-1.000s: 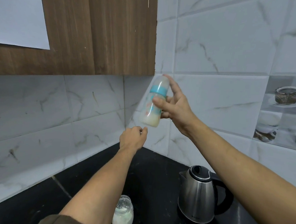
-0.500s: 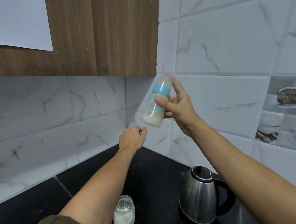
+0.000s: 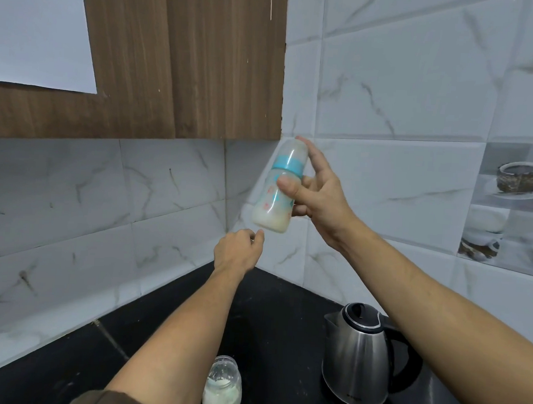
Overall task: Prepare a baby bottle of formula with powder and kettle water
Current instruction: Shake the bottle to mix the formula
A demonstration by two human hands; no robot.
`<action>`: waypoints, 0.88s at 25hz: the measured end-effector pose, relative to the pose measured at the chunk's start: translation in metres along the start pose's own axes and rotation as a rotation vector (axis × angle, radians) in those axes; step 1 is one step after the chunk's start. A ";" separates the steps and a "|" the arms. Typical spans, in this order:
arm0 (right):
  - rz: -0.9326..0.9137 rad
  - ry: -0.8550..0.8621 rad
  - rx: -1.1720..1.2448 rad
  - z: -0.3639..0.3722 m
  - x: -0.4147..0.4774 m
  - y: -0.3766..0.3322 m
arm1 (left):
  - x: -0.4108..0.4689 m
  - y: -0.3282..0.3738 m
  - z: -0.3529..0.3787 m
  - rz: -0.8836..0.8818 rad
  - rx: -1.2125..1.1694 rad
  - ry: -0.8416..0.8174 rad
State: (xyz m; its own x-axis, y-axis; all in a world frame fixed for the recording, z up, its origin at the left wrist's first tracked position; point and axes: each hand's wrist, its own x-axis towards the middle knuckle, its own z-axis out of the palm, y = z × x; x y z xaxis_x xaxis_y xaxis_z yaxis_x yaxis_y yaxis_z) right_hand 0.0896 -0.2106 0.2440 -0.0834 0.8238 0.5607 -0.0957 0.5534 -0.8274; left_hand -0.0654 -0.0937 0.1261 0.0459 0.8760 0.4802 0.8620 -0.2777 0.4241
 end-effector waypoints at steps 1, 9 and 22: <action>-0.006 -0.022 -0.035 -0.001 -0.001 0.000 | 0.000 0.001 -0.001 0.003 -0.002 0.001; -0.024 0.593 0.523 -0.017 0.018 0.000 | 0.001 -0.003 0.004 -0.027 -0.012 -0.012; -0.019 0.606 0.524 -0.018 0.017 -0.001 | 0.000 0.001 0.003 -0.034 0.029 -0.013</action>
State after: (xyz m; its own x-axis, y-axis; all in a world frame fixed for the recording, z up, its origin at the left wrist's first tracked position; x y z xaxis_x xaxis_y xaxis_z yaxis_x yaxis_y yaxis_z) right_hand 0.1056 -0.1946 0.2538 0.4622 0.8213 0.3345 -0.5574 0.5624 -0.6107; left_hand -0.0633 -0.0927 0.1247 0.0229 0.8896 0.4563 0.8774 -0.2366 0.4173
